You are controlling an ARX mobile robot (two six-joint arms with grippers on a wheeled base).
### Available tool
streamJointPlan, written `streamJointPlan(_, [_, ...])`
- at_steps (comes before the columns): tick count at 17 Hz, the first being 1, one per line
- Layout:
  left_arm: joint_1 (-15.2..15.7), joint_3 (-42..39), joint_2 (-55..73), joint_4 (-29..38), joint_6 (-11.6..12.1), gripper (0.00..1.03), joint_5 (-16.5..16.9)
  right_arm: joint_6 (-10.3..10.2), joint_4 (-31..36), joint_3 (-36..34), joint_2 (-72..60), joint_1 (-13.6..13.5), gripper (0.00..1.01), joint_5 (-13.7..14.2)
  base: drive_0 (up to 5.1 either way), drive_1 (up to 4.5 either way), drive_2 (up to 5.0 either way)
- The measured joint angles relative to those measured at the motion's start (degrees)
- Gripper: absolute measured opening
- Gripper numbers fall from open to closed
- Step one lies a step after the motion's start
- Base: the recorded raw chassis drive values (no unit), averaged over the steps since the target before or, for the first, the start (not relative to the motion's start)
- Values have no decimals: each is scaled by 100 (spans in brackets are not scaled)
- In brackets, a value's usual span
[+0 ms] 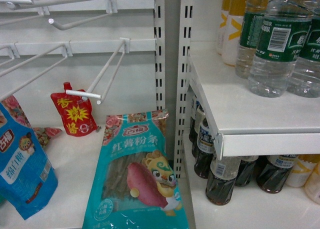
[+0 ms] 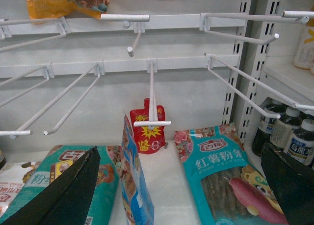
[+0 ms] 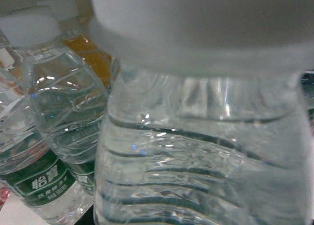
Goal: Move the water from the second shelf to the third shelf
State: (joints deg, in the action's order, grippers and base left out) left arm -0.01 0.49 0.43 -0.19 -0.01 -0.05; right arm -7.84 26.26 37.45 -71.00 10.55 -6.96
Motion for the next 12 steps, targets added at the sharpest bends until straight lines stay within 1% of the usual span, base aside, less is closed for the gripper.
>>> streamJointPlan(2, [0, 0, 0, 0, 0, 98, 0, 59, 37, 96, -221, 2, 43, 11, 0, 0, 0])
streamJointPlan(3, [0, 0, 0, 0, 0, 98, 0, 192, 98, 348, -636, 4, 43, 61, 0, 0, 0])
streamJointPlan(6, [0, 0, 0, 0, 0, 98, 0, 299, 142, 507, -852, -4, 43, 118, 0, 0, 0])
streamJointPlan(9, [0, 0, 0, 0, 0, 98, 0, 352, 186, 551, -997, -101, 43, 254, 0, 0, 0])
streamJointPlan(12, [0, 0, 0, 0, 0, 98, 0, 407, 238, 551, -1029, -157, 43, 282, 0, 0, 0])
